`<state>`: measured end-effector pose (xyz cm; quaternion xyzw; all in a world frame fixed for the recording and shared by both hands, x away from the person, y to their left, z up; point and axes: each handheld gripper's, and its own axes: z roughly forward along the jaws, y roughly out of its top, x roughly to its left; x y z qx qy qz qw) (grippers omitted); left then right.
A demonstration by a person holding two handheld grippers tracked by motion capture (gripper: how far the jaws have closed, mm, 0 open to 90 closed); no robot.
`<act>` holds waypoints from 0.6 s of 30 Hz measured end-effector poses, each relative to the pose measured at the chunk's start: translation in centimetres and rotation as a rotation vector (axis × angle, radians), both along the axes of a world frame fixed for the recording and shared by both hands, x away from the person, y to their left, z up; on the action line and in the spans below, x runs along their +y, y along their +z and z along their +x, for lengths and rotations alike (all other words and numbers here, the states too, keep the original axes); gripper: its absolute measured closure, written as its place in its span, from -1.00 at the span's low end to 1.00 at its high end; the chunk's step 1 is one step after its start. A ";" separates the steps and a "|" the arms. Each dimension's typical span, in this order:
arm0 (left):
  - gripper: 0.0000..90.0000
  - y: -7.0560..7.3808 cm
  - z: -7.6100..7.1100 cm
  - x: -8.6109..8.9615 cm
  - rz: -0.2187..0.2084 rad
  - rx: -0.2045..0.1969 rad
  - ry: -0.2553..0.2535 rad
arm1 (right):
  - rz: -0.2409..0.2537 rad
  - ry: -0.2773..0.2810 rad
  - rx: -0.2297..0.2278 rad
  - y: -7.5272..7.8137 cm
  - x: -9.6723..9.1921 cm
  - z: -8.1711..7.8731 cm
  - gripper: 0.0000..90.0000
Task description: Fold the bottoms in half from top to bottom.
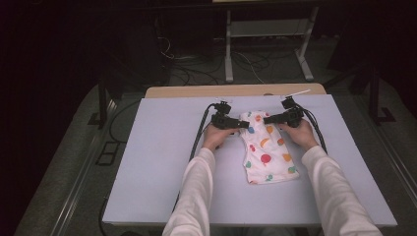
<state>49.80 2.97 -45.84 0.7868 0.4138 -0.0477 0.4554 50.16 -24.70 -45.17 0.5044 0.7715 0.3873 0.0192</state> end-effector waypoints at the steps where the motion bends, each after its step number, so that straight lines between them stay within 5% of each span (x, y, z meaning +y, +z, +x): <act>1: -0.13 0.0 0.0 -0.1 0.004 -0.003 0.006 | 0.004 -0.006 0.004 0.0 0.0 0.0 0.24; 11: 0.43 -0.1 0.0 -0.4 -0.006 -0.004 0.036 | 0.062 -0.058 0.076 -0.5 -0.1 0.4 0.84; 18: 0.91 -0.4 -0.2 -1.0 0.038 0.010 0.049 | 0.068 -0.071 0.094 -0.2 -0.1 0.1 0.94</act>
